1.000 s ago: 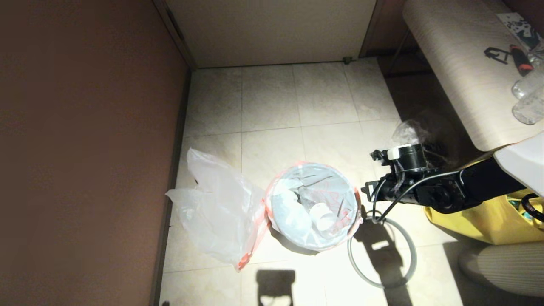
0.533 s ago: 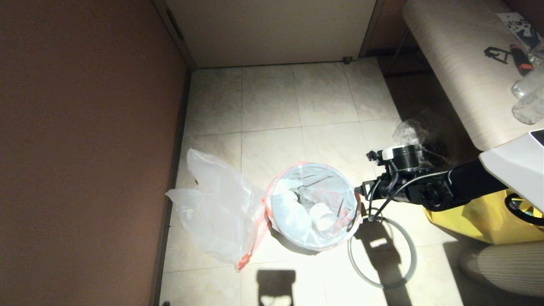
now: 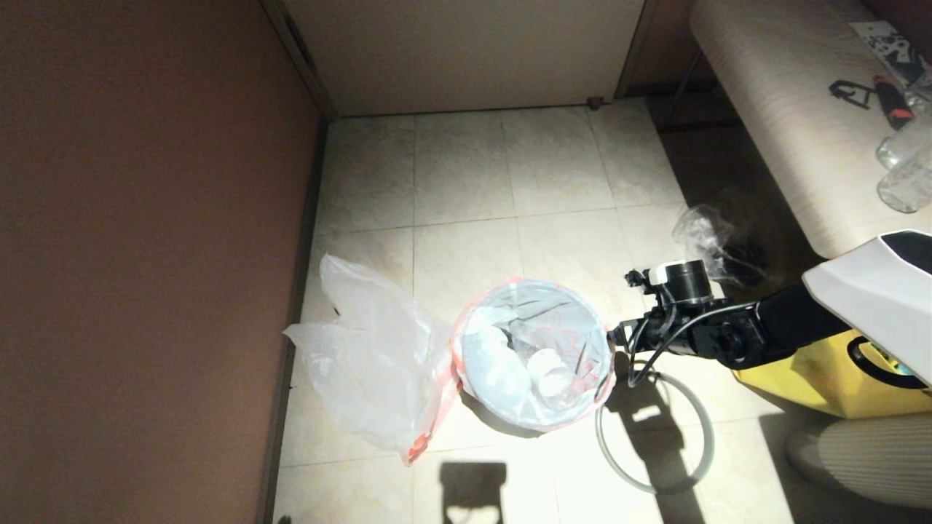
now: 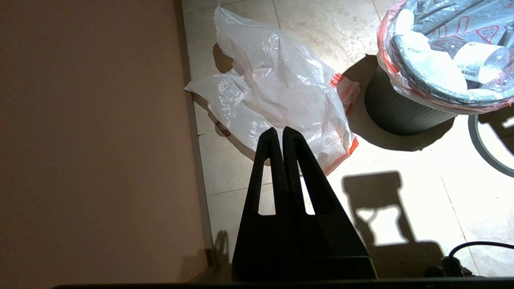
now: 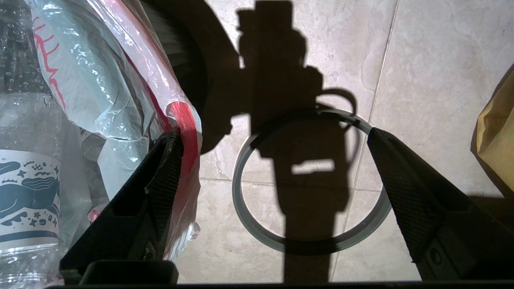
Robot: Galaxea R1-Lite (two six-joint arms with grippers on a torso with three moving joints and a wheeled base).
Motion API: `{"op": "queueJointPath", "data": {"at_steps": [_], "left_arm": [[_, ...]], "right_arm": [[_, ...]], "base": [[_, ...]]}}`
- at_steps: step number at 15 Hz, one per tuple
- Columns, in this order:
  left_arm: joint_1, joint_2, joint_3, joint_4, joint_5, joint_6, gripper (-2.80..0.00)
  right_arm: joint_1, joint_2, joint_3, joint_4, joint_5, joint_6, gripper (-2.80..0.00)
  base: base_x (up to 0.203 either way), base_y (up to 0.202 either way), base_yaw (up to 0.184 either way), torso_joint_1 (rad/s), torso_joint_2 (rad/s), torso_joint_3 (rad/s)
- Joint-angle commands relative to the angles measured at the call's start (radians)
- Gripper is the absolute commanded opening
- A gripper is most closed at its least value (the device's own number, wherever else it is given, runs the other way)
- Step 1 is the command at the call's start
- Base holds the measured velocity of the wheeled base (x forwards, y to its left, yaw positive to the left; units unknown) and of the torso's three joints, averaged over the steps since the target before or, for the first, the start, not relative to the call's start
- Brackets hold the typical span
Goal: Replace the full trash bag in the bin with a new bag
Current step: Place the trash bag on the floor
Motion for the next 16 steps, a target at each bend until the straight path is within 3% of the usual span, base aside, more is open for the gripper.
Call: {"op": "queueJointPath", "data": {"at_steps": [1, 3, 6, 16], "left_arm": [[0.000, 0.001, 0.000, 0.000, 0.000, 0.001, -2.80], [0.000, 0.001, 0.000, 0.000, 0.000, 0.000, -2.80], [0.000, 0.001, 0.000, 0.000, 0.000, 0.001, -2.80], [0.000, 0.001, 0.000, 0.000, 0.000, 0.001, -2.80]], "right_arm": [[0.001, 0.013, -0.016, -0.003, -0.001, 0.000, 0.00], [0.003, 0.015, -0.035, -0.012, -0.028, -0.001, 0.00], [0.005, 0.029, -0.041, -0.113, -0.152, -0.051, 0.00], [0.015, -0.049, 0.066, -0.118, -0.075, 0.000, 0.00]], "base": [[0.000, 0.000, 0.000, 0.000, 0.00, 0.000], [0.000, 0.000, 0.000, 0.000, 0.00, 0.000], [0.000, 0.000, 0.000, 0.000, 0.00, 0.000], [0.000, 0.000, 0.000, 0.000, 0.00, 0.000]]}}
